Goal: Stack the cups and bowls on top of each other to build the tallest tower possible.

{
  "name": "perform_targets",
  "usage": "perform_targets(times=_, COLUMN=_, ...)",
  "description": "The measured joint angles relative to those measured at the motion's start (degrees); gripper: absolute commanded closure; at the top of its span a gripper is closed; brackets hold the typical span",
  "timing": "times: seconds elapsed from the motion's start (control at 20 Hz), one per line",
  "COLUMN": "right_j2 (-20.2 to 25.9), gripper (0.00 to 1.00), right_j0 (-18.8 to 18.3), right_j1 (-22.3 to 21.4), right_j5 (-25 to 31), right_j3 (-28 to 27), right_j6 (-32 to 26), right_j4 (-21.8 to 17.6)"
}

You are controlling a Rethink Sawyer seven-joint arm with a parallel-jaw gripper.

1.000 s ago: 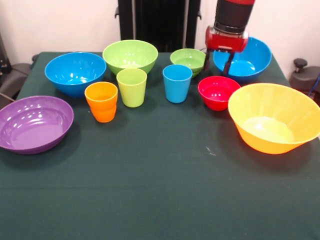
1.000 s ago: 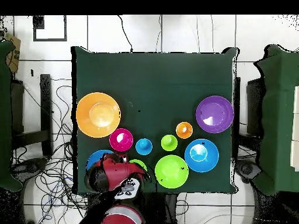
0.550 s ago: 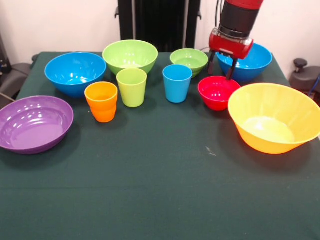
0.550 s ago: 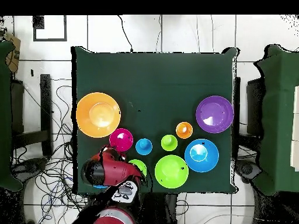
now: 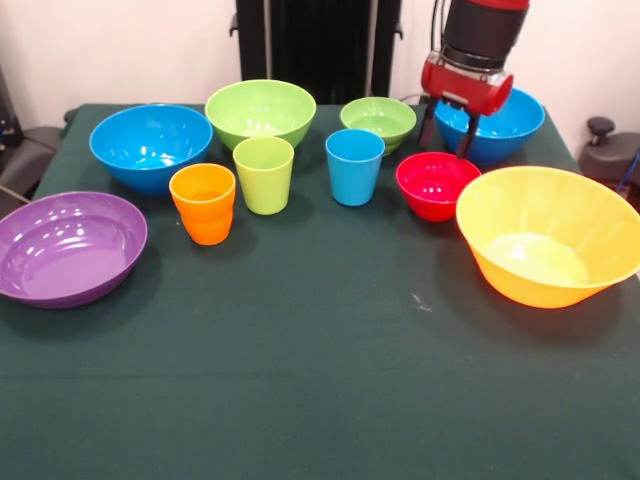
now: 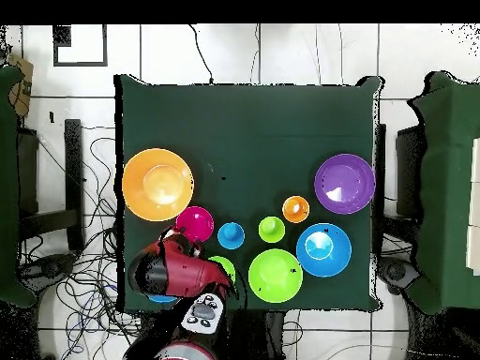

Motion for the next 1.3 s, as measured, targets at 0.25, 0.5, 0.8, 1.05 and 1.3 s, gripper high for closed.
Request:
perform_targets(times=0.25, right_j2=0.4, gripper=0.0, right_j0=-2.2, right_j1=-1.7, right_j5=1.0, right_j3=0.0, right_j6=0.0, right_j4=0.0)
perform_targets(times=0.5, right_j2=0.5, gripper=0.0, right_j0=-4.1, right_j1=-1.4, right_j5=1.0, right_j3=0.0, right_j6=0.0, right_j4=0.3)
perform_targets(times=0.8, right_j2=0.8, gripper=0.0, right_j0=-5.3, right_j1=0.2, right_j5=1.0, right_j3=0.0, right_j6=0.0, right_j4=1.3)
perform_targets(times=1.05, right_j2=1.4, gripper=0.0, right_j0=-5.3, right_j1=2.6, right_j5=1.0, right_j3=0.0, right_j6=0.0, right_j4=2.5)
perform_targets(times=1.3, right_j2=2.9, gripper=0.0, right_j0=-5.1, right_j1=5.4, right_j5=1.0, right_j3=-0.1, right_j6=0.1, right_j4=3.0)
